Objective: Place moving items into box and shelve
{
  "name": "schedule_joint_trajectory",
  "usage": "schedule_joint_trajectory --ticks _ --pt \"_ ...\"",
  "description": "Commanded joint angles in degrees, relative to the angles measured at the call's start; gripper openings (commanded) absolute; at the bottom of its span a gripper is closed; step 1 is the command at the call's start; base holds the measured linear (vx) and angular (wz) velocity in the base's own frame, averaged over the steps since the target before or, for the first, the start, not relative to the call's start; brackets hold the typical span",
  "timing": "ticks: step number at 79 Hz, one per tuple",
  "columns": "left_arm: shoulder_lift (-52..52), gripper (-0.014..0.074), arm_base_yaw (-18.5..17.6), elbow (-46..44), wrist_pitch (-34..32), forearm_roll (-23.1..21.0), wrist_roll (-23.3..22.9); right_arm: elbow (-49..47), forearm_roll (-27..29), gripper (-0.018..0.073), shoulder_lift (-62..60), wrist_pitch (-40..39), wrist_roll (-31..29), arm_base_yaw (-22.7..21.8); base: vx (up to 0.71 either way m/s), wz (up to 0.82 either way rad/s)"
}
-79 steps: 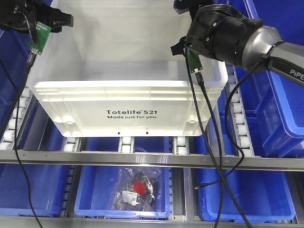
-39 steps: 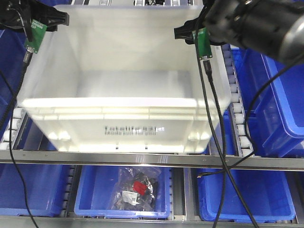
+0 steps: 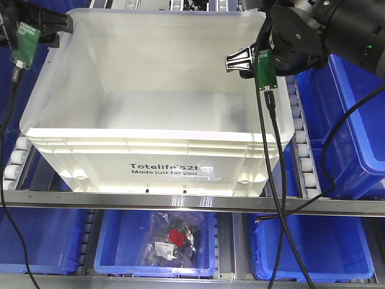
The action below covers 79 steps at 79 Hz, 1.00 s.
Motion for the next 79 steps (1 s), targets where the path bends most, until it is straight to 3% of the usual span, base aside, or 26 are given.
schedule_joint_trajectory --ticks 1,56,64,79 --pt "-2.9 0.0551 -0.4 -1.8 -2.2 0.8 -0.6 -1.6 -2.3 0.0557 -2.9 -1.2 -0.8 -0.3 0.00 0.00" --pt "-3.7 0.0547 -0.4 1.0 -3.0 0.8 -0.5 -1.6 -2.7 0.0557 -2.9 -0.7 -0.8 -0.4 0.00 0.00" --pt "-5.0 0.0531 -0.4 7.1 -11.3 0.8 -0.4 -1.6 -2.7 0.0557 -2.9 -0.7 -0.8 -0.4 0.00 0.00" --pt "-10.8 0.0487 -0.4 19.8 -35.4 1.7 1.4 -1.6 -2.7 0.0557 -2.9 -0.7 -0.8 -0.4 0.00 0.00"
